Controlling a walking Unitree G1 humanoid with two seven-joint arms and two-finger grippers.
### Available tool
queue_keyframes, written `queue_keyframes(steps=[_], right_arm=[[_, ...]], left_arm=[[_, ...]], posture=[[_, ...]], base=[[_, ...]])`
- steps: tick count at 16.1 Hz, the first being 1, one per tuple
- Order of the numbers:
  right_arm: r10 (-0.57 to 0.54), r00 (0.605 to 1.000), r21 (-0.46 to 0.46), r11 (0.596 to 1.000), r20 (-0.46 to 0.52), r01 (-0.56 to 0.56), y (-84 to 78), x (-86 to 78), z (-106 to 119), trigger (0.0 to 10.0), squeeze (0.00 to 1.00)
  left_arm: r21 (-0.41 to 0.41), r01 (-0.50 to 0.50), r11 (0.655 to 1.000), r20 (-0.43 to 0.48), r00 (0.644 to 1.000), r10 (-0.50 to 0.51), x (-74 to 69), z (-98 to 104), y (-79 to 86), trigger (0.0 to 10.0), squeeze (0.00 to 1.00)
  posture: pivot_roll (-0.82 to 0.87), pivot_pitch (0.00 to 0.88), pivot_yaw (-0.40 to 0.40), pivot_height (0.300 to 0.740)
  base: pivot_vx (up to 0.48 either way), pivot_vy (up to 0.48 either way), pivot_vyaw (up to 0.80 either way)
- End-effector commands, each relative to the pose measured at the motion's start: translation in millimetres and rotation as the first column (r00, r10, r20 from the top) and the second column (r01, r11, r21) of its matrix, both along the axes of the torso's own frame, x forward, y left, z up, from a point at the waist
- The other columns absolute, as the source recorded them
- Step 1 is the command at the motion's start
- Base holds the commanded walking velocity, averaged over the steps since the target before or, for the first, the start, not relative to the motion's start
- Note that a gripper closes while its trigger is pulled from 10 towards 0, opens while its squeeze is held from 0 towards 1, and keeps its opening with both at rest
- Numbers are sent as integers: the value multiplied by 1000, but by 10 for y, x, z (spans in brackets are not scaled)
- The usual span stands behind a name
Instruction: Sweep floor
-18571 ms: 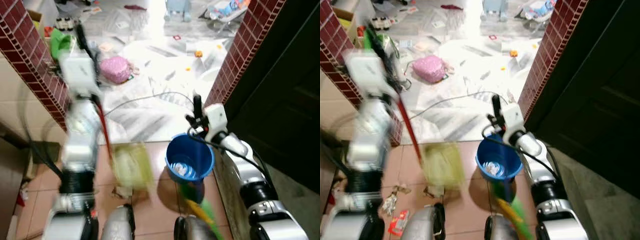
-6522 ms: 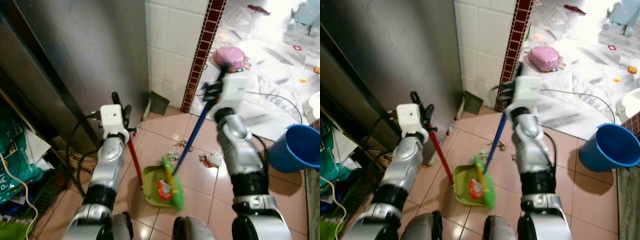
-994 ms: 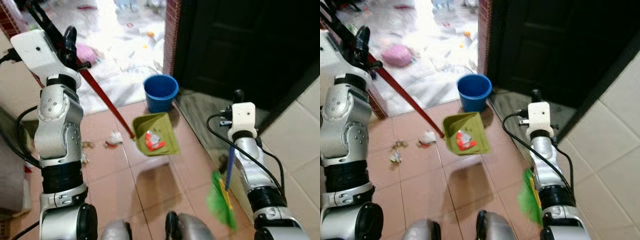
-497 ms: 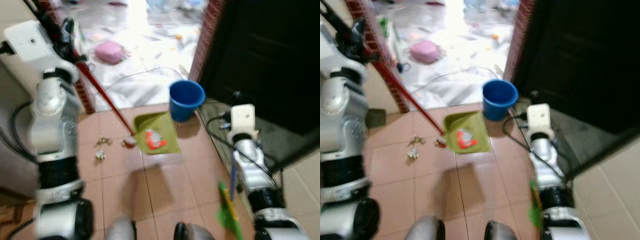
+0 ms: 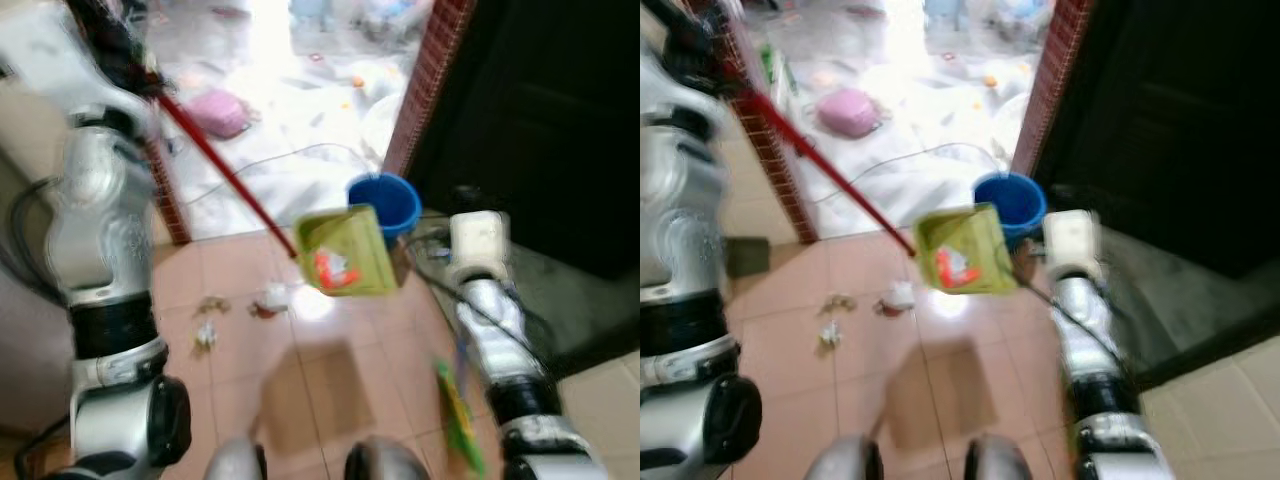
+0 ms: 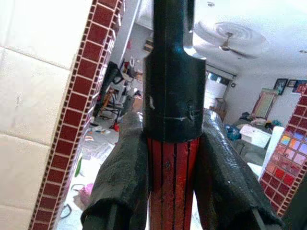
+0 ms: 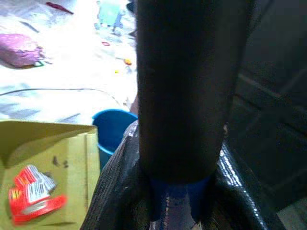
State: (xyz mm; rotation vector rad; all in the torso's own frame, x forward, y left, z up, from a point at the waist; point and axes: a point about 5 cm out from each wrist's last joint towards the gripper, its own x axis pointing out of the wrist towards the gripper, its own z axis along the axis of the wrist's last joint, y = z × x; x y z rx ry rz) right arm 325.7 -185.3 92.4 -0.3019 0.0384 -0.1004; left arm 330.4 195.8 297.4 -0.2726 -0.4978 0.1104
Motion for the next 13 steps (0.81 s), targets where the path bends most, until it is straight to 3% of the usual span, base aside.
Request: queue_keyframes(steps=[1, 13], right_arm=[[-31, 999, -8, 999, 35, 31, -130, 22, 93, 10000, 0], [-26, 999, -5, 1000, 31, 26, -99, 43, 82, 10000, 0]], left_arm=[[33, 11, 999, 91, 996, -14, -64, 189, -72, 10000, 0], [44, 59, 997, 92, 994, -63, -45, 197, -179, 10000, 0]], posture=[[-46, 83, -15, 740], [-42, 80, -10, 740]], base=[[480, 0, 0], [469, 0, 0]])
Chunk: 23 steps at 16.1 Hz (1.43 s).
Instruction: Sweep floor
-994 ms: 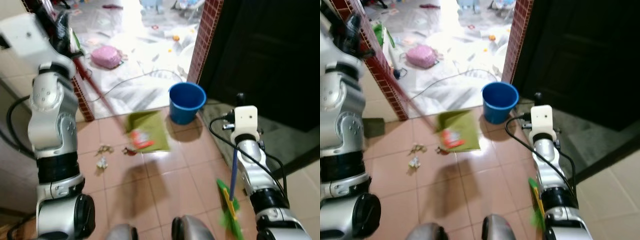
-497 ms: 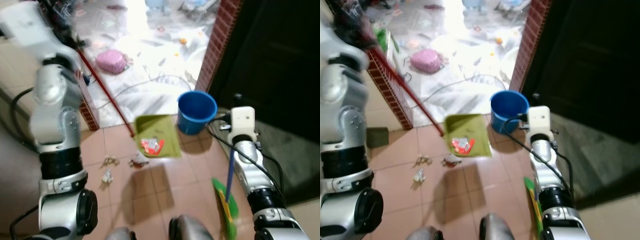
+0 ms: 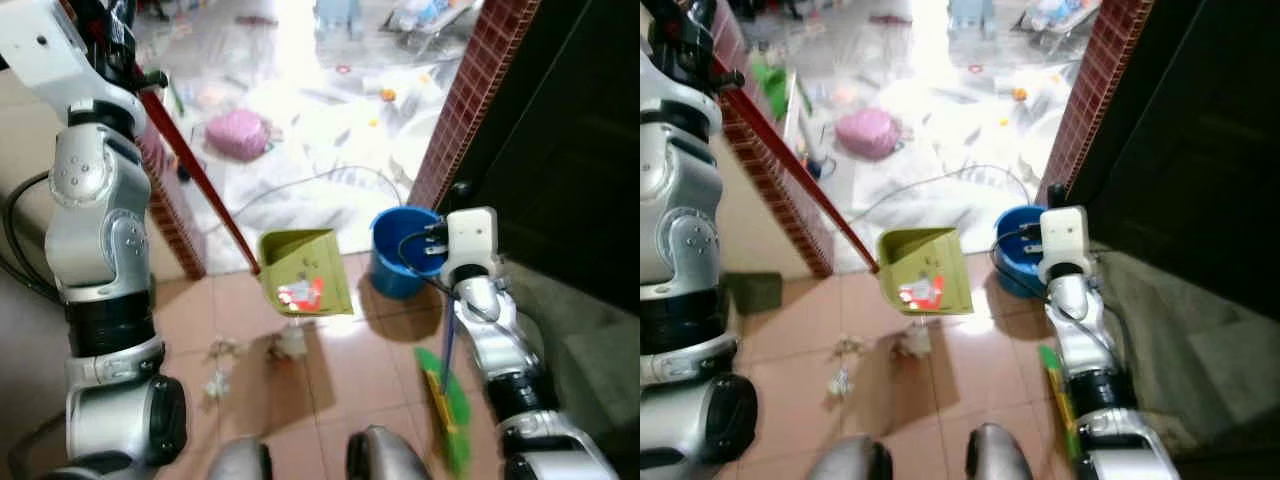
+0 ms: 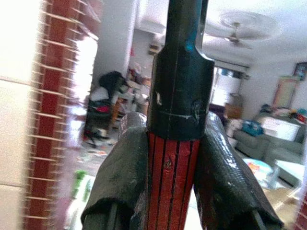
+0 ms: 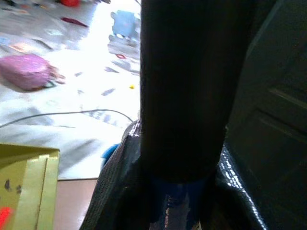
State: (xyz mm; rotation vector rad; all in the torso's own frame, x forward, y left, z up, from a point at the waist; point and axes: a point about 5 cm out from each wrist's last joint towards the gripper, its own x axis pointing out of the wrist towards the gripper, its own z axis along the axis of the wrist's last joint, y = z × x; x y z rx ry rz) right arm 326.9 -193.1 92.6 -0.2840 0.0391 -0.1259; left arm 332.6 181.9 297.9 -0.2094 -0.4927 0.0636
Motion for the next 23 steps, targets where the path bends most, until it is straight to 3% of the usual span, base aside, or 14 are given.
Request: queue_keyframes(steps=[1, 19, 23], right_arm=[[0, 1000, -23, 1000, 27, 1, -17, 33, 81, 10000, 0], [18, 999, -19, 1000, 33, -17, 23, 82, 98, 10000, 0], [19, 999, -15, 1000, 32, -18, 17, 78, 93, 10000, 0]], left_arm=[[-35, 43, 998, 95, 995, -40, -71, 191, -44, 10000, 0], [-9, 39, 999, 120, 992, -37, -78, 212, -96, 10000, 0], [62, -19, 998, 137, 991, 11, -97, 199, -91, 10000, 0]], posture=[[-42, 80, -10, 740], [-39, 63, -18, 740], [-41, 69, -19, 740]], base=[[442, 0, 0], [402, -232, 0], [301, 0, 0]])
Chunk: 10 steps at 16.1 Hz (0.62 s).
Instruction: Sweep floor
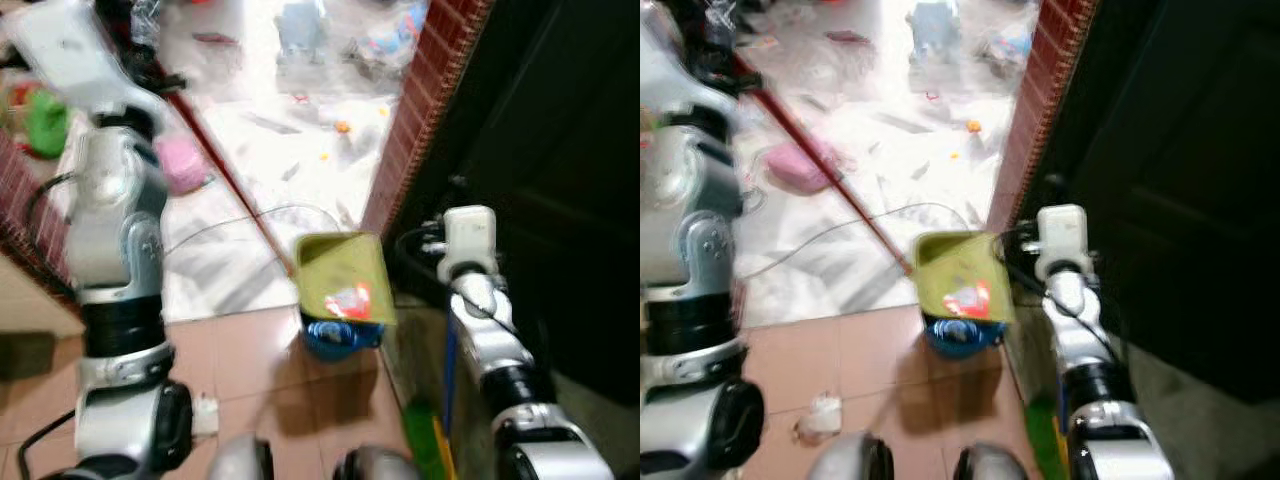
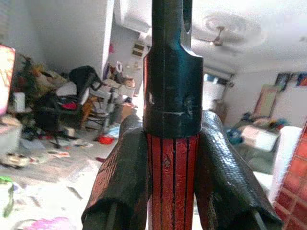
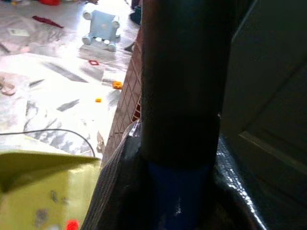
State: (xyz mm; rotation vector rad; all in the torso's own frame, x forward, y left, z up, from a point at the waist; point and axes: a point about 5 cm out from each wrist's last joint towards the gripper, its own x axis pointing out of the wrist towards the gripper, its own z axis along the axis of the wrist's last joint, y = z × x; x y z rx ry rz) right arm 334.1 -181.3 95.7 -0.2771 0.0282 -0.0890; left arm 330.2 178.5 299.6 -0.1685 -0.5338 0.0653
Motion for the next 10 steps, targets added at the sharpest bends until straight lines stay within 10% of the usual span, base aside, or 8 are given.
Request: queue_keyframes(steps=[1, 10], right_arm=[[-18, 999, -20, 1000, 27, 19, -101, 6, 62, 10000, 0], [-20, 999, -24, 999, 34, 21, -118, -1, 75, 10000, 0]], left_arm=[[57, -17, 998, 108, 994, 10, -84, 183, -66, 10000, 0], [322, 65, 944, 169, 978, -125, -183, -14, -597, 10000, 0]], posture=[[-41, 69, -19, 740], [-52, 76, -25, 740]], base=[[0, 0, 0], [0, 0, 0]])
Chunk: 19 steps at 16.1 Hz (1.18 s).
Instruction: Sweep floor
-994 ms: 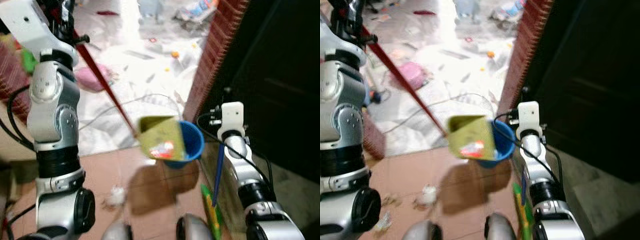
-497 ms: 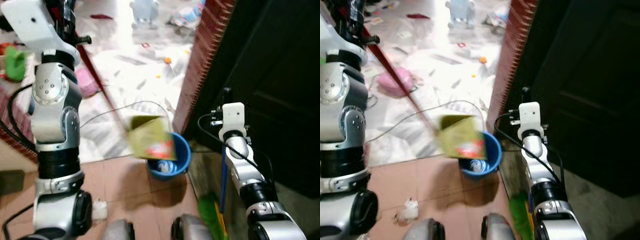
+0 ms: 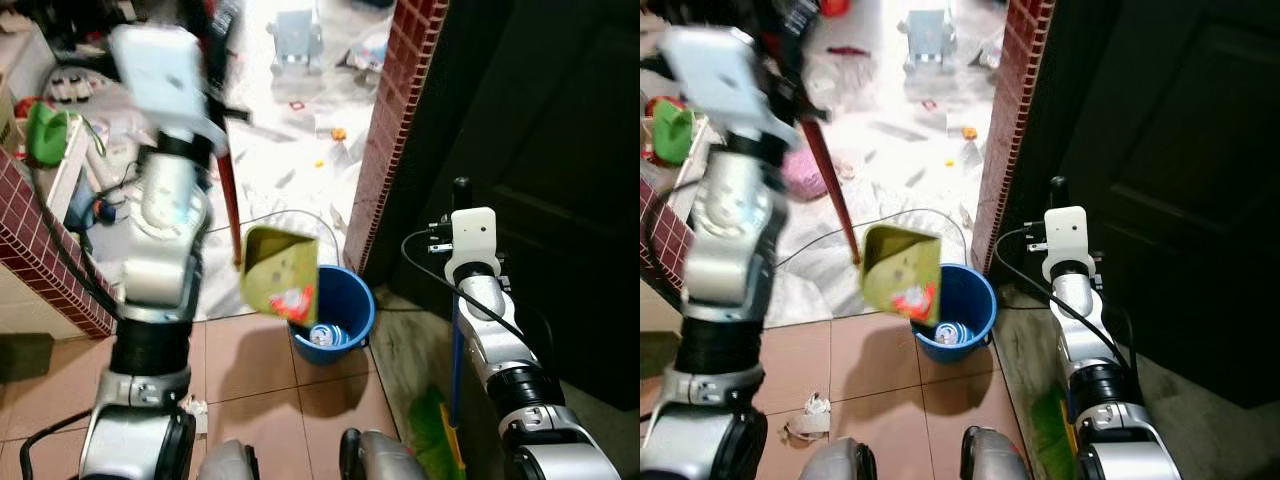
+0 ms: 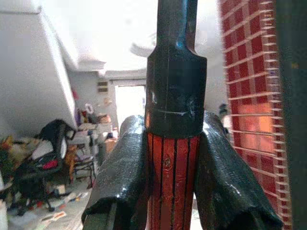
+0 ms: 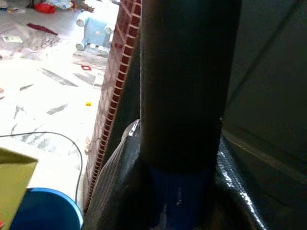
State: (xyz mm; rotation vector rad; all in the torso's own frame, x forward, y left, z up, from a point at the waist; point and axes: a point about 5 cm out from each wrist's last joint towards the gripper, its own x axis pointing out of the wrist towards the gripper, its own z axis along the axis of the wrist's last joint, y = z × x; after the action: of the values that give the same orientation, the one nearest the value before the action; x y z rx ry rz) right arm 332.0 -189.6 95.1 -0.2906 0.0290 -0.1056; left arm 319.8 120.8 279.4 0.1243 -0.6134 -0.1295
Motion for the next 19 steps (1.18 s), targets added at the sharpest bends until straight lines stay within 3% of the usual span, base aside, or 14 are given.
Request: queue_keyframes(steps=[1, 3, 6, 10, 11, 13, 16, 18, 19], right_arm=[[-4, 999, -11, 1000, 33, 5, -36, 23, 85, 10000, 0], [-4, 999, -12, 1000, 33, 4, -38, 25, 87, 10000, 0], [-1, 999, -13, 1000, 33, 2, -31, 30, 89, 10000, 0], [-1, 999, -12, 1000, 35, 1, -28, 35, 93, 10000, 0], [2, 999, -13, 1000, 35, -1, -24, 36, 91, 10000, 0], [2, 999, -12, 1000, 34, -2, -22, 37, 90, 10000, 0], [3, 999, -11, 1000, 33, -3, -22, 36, 88, 10000, 0], [9, 1000, -12, 1000, 29, -8, -16, 37, 78, 10000, 0], [13, 1000, -12, 1000, 26, -13, -6, 41, 72, 10000, 0]], left_arm=[[86, 92, 992, 97, 990, -100, -123, 80, -186, 10000, 0], [170, 183, 968, 114, 972, -203, -193, 83, -352, 10000, 0], [194, 248, 949, 115, 955, -274, -245, 66, -510, 10000, 0], [304, 362, 881, 118, 903, -412, -398, 30, -765, 10000, 0], [296, 372, 880, 122, 899, -421, -404, 55, -779, 10000, 0], [246, 310, 918, 158, 922, -354, -338, 167, -685, 10000, 0], [57, 142, 988, 238, 959, -152, -195, 502, -310, 10000, 0], [-43, 16, 999, 273, 962, -4, -143, 696, -47, 10000, 0], [-51, -86, 995, 297, 950, 97, -122, 779, 120, 10000, 0]], posture=[[-50, 77, -24, 740], [-50, 79, -24, 740], [-47, 78, -24, 740], [-46, 77, -26, 740], [-46, 77, -26, 740], [-47, 77, -25, 740], [-46, 75, -29, 740], [-40, 73, -35, 740], [-37, 72, -38, 740]], base=[[0, 0, 0], [0, 0, 0], [0, 0, 0], [0, 0, 0], [0, 0, 0], [0, 0, 0], [0, 0, 0], [0, 0, 0], [0, 0, 0]])
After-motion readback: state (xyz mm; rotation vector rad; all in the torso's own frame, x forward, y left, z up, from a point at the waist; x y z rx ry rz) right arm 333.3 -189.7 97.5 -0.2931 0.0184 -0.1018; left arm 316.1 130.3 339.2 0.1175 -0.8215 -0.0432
